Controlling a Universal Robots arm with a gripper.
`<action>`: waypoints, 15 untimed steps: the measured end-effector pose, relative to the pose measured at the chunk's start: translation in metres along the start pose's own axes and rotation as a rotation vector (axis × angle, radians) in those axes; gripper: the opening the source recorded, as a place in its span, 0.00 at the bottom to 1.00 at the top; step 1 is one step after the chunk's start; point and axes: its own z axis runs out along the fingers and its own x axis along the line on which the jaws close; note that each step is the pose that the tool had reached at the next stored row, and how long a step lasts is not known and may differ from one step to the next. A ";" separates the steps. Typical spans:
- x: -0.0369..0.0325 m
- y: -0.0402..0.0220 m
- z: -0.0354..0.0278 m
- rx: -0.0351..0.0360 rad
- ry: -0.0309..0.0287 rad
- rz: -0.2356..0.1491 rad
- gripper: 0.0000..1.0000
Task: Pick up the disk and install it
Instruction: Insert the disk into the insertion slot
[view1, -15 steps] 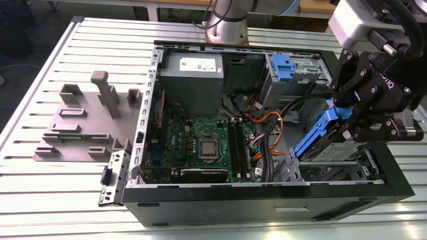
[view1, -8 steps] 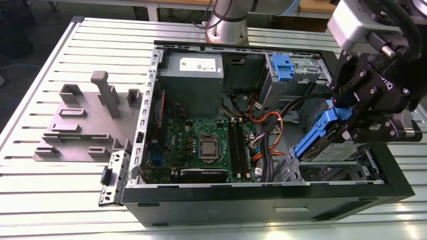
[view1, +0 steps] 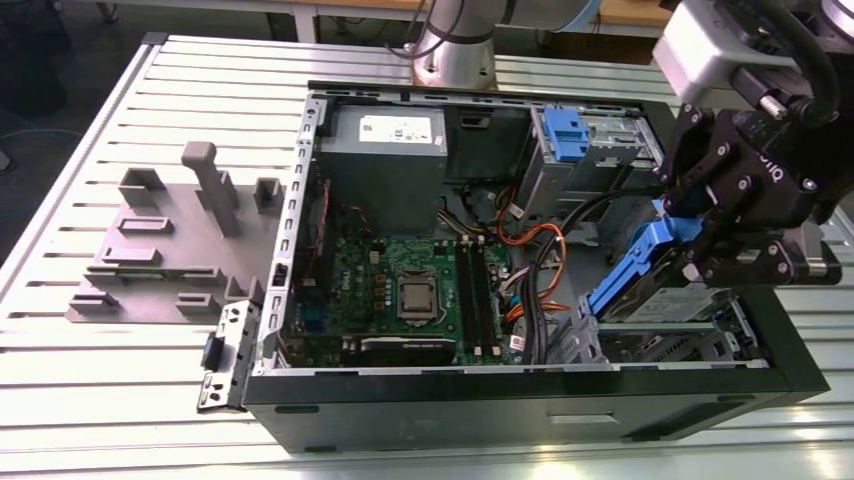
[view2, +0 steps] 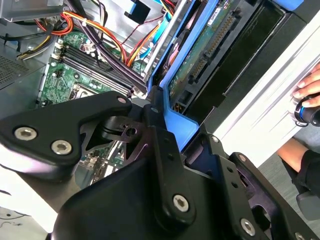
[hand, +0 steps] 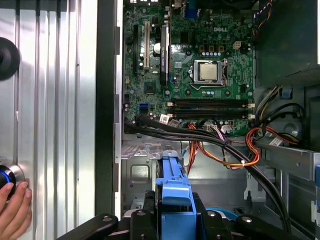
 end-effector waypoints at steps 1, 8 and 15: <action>0.0000 0.0000 0.0002 0.0000 -0.0001 0.000 0.36; 0.0000 0.0000 0.0017 0.0000 -0.0001 0.000 0.36; 0.0001 -0.0001 0.0031 0.0000 0.0000 0.000 0.36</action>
